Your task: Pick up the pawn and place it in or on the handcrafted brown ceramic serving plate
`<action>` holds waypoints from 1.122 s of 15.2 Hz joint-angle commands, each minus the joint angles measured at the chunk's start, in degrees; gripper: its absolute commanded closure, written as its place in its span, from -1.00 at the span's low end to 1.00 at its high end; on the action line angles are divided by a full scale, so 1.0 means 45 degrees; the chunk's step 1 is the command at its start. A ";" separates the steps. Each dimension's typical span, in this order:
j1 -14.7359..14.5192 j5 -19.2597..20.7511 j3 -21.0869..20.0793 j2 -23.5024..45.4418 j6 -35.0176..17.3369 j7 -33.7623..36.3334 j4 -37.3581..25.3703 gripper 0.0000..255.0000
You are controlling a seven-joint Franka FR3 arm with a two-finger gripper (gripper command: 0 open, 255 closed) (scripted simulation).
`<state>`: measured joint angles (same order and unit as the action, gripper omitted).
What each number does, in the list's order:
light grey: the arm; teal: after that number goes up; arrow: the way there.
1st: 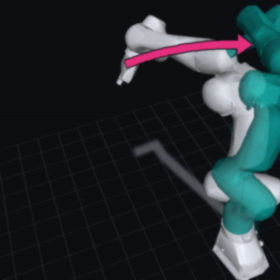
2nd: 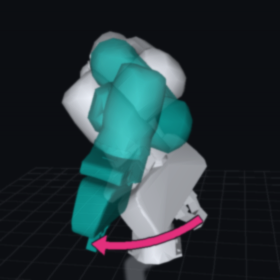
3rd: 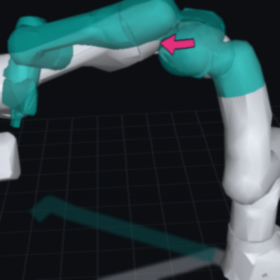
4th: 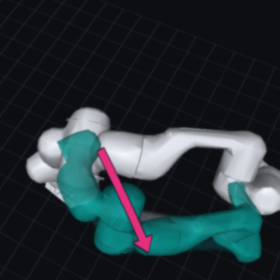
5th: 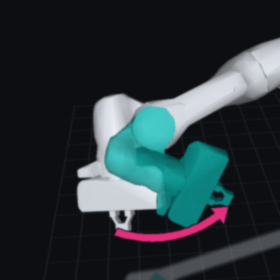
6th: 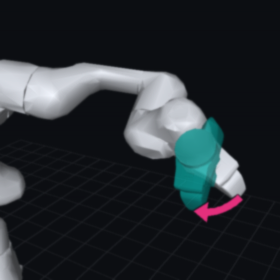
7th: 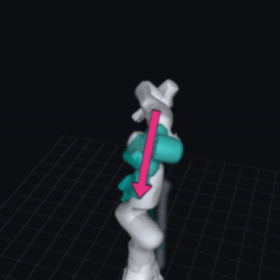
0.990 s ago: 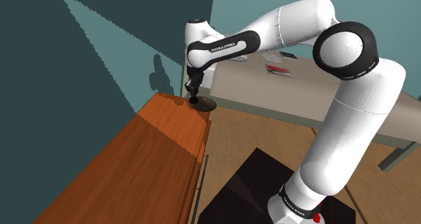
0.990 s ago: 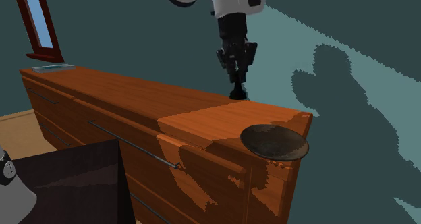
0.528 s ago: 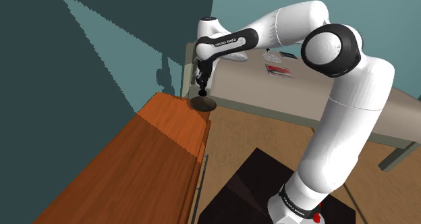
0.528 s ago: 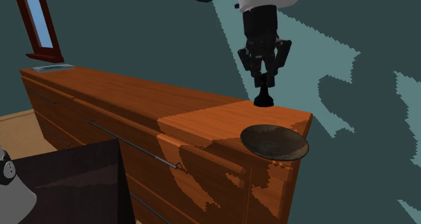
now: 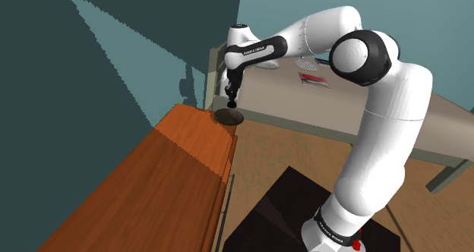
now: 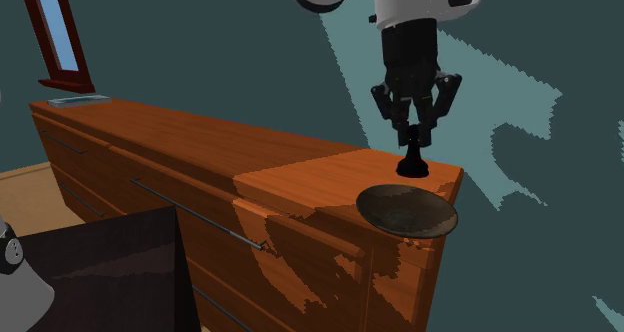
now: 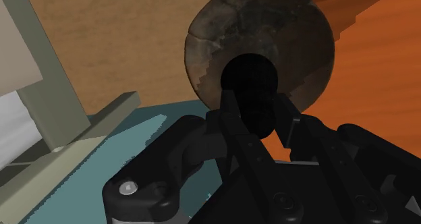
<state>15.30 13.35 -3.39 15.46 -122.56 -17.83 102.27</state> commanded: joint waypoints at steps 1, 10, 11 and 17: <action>-0.0011 0.0053 0.0010 0.0179 -0.0290 0.0081 0.0114 1.00; -0.0028 0.0300 0.0089 0.0829 -0.1578 0.0418 0.0779 1.00; -0.0034 0.0349 0.0107 0.0964 -0.1802 0.0482 0.0873 1.00; -0.0034 0.0349 0.0107 0.0964 -0.1802 0.0482 0.0873 1.00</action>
<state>15.14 14.91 -2.91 19.79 -130.66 -15.67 106.21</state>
